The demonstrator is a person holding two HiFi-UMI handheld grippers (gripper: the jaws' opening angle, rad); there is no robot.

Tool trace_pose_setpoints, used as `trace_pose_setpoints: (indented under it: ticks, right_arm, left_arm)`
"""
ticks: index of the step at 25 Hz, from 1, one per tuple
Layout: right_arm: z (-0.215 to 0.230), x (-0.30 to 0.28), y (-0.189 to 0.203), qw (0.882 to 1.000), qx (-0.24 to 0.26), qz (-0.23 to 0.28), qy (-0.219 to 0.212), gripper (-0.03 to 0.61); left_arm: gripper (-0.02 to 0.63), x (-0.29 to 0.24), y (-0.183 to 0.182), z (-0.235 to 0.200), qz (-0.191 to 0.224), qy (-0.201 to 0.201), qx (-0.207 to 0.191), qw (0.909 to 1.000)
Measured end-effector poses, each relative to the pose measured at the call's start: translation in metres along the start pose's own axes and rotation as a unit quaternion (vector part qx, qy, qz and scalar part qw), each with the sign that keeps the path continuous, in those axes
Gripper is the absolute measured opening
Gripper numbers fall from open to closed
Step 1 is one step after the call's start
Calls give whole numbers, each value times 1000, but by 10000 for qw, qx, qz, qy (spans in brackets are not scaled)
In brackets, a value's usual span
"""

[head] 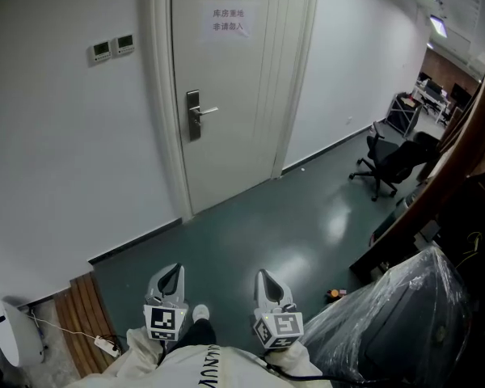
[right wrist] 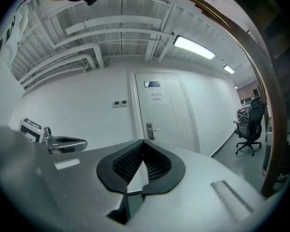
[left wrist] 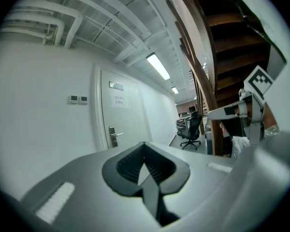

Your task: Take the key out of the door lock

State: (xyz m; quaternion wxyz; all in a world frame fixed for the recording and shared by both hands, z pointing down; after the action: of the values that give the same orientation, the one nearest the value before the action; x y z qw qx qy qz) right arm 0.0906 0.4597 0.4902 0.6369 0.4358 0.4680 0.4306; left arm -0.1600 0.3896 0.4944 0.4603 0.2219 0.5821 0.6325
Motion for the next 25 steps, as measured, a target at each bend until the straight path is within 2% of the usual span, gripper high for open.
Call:
trace_pose_setpoints:
  ticks: [10,25]
  right_arm:
    - [9,-58,-10,9997,133,-187,17,2]
    - [5,-192,-41,9992,83,-381,33,2]
  left_arm:
    - [0,-51,6,-24,-110,61,177,9998]
    - [0,-158,-3,-110,-282,214,224,9991]
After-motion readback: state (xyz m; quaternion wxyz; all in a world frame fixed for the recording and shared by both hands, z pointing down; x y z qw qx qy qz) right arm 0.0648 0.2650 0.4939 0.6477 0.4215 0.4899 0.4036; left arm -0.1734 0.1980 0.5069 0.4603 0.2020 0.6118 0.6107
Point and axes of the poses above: the fingertips, and each gripper's own axes: x backward along the fingers, z to its right, y out of its underside, the point moved 8 cm from there along x, backward along the fingers, and after that the axes turned 12 degrees about -z, right-handed, at the moved point
